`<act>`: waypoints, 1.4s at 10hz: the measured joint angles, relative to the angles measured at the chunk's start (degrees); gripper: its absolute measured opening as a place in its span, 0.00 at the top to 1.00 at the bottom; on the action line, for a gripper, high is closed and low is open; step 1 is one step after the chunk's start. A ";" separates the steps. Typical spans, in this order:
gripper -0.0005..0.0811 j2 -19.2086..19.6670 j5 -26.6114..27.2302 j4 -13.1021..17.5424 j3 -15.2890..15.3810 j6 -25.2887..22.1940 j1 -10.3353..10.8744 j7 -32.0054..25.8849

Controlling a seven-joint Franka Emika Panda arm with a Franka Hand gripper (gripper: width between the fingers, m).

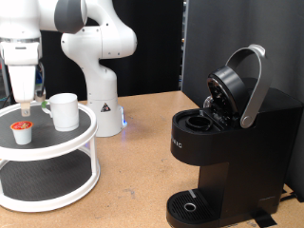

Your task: Make a cup of coffee with the keurig machine

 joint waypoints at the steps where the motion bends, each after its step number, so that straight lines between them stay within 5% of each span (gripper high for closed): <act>1: 0.01 0.74 0.00 -0.23 -0.13 0.72 0.00 -0.13; 14: 0.01 5.71 -4.07 -4.45 -2.50 10.87 -0.48 -1.32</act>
